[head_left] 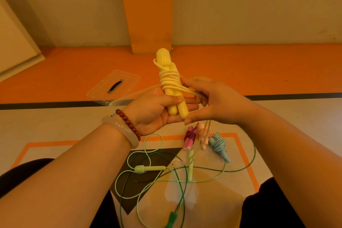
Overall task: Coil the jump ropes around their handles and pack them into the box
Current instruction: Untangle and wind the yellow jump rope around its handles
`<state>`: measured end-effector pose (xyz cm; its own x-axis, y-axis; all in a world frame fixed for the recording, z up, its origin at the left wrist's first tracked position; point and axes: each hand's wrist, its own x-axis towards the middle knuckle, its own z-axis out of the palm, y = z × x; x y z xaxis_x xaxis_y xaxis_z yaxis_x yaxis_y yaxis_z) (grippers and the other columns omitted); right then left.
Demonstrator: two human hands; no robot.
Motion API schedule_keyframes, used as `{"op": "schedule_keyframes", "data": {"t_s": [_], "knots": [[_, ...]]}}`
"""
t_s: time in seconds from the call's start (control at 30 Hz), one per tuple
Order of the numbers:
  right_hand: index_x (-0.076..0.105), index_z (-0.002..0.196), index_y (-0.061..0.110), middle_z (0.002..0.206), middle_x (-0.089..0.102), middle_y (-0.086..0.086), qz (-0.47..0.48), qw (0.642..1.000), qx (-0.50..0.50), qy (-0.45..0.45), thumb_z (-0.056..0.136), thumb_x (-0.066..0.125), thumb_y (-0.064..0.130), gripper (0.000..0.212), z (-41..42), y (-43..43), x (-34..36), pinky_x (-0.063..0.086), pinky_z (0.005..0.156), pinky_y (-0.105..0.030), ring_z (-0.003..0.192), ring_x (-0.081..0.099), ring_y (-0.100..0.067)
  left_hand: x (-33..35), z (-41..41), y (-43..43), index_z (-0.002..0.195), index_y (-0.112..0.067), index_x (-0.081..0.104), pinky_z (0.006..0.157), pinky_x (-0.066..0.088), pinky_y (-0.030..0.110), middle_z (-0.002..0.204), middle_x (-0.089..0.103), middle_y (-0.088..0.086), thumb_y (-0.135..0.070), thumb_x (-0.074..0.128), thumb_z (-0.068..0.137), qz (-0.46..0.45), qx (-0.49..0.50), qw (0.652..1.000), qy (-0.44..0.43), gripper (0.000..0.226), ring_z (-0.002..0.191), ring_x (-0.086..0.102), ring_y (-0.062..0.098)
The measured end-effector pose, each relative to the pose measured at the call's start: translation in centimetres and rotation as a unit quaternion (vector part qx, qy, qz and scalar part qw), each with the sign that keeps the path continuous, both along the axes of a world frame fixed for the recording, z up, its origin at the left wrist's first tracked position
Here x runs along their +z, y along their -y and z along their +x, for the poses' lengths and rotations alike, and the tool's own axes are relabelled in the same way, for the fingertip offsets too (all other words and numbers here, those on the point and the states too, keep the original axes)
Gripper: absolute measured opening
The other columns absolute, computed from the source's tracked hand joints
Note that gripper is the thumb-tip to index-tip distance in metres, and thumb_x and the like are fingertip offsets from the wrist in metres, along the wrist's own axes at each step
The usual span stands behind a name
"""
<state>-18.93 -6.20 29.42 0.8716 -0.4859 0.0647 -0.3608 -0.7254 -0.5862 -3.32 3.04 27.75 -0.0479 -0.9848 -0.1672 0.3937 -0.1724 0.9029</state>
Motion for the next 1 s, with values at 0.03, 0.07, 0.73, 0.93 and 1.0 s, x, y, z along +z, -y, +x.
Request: {"op": "schedule_keyframes", "data": {"t_s": [0.03,0.07,0.73,0.93,1.0], "knots": [[0.031,0.148,0.025,0.136,0.047,0.008,-0.020,1.000,0.010,-0.012,0.058,0.071,0.056,0.103,0.1,0.0,0.0,0.037,0.098,-0.016,0.121,0.043,-0.004,0.0,0.0,0.0,0.107,-0.010,0.059,0.082,0.056,0.043,0.103,0.072,0.015,0.004,0.040,0.096,0.003,-0.001,1.000,-0.007,0.026,0.093,0.071,0.026],[0.031,0.149,0.025,0.137,0.046,0.008,-0.028,0.999,0.015,-0.010,0.059,0.072,0.055,0.103,0.1,-0.1,0.0,0.035,0.096,-0.011,0.122,0.041,-0.004,0.0,0.0,0.0,0.107,-0.010,0.060,0.082,0.056,0.042,0.103,0.072,0.016,0.004,0.040,0.096,0.005,-0.001,1.000,-0.014,0.026,0.093,0.071,0.026],[0.025,0.151,0.022,0.135,0.042,0.007,-0.077,0.996,0.004,0.035,0.073,0.081,0.031,0.096,0.5,-0.2,-2.2,0.028,0.079,0.006,0.096,0.036,0.017,-0.7,-1.2,0.1,0.105,-0.013,0.060,0.075,0.057,0.035,0.092,0.072,0.010,-0.009,0.032,0.101,0.073,0.056,0.993,-0.076,0.029,0.088,0.069,0.019],[0.038,0.145,0.022,0.096,0.045,0.022,-0.058,0.998,-0.009,0.040,0.076,0.070,0.045,0.079,0.9,-0.4,-1.6,0.035,0.069,-0.003,0.083,0.041,0.022,-0.9,-1.2,0.5,0.093,-0.009,0.056,0.050,0.048,0.027,0.068,0.053,0.006,-0.010,0.034,0.095,0.108,0.135,0.985,-0.012,0.022,0.051,0.052,0.015],[0.054,0.134,0.022,0.097,0.058,0.016,-0.001,0.996,-0.042,0.076,0.085,0.061,0.041,0.053,0.7,-0.1,-1.4,0.041,0.071,-0.010,0.084,0.052,0.011,-0.8,-1.1,0.3,0.089,-0.008,0.054,0.051,0.045,0.026,0.065,0.051,0.006,-0.010,0.033,0.093,0.118,0.109,0.987,-0.031,0.022,0.049,0.048,0.015]]}}
